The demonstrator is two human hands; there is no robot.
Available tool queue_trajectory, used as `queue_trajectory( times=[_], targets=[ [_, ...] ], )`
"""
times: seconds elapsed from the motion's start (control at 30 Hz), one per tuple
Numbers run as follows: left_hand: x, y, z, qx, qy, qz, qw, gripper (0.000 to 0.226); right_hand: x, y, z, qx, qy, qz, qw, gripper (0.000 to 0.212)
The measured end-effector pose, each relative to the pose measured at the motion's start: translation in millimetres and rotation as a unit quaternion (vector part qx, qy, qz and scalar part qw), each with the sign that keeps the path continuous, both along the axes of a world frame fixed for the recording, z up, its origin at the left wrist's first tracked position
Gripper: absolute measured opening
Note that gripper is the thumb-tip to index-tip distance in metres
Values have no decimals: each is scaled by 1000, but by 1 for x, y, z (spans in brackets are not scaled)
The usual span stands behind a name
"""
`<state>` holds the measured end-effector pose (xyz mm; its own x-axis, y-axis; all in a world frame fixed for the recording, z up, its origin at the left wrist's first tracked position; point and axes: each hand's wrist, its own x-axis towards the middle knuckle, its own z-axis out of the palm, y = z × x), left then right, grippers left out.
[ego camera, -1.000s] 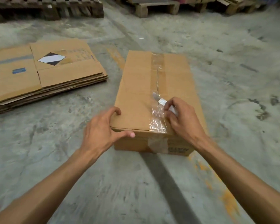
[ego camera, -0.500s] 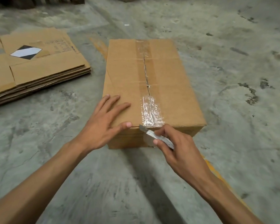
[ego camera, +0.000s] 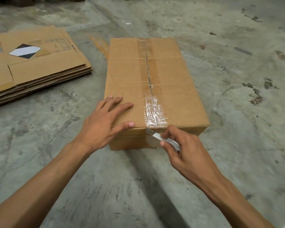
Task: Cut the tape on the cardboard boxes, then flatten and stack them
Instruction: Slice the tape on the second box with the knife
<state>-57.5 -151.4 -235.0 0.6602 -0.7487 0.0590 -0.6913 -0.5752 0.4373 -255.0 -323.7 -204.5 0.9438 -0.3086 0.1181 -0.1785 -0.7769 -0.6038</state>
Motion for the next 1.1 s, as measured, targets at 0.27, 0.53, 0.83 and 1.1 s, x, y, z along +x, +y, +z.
queue_trajectory(
  times=[0.27,0.53,0.83,1.1],
  targets=[
    [-3,-2,-4,18,-25,-1,1000,78,22,26,-4,-22,-2,-51,998,11],
    [-10,-3,2,58,-44,10,997,79,16,23,-5,-10,-4,-81,997,17],
    [-26,-17,3,118,-114,41,986,103,7,21,-7,6,-11,-109,994,18],
    [-25,-13,2,79,-116,8,990,95,-8,5,-7,-13,-3,-119,993,20]
  ],
)
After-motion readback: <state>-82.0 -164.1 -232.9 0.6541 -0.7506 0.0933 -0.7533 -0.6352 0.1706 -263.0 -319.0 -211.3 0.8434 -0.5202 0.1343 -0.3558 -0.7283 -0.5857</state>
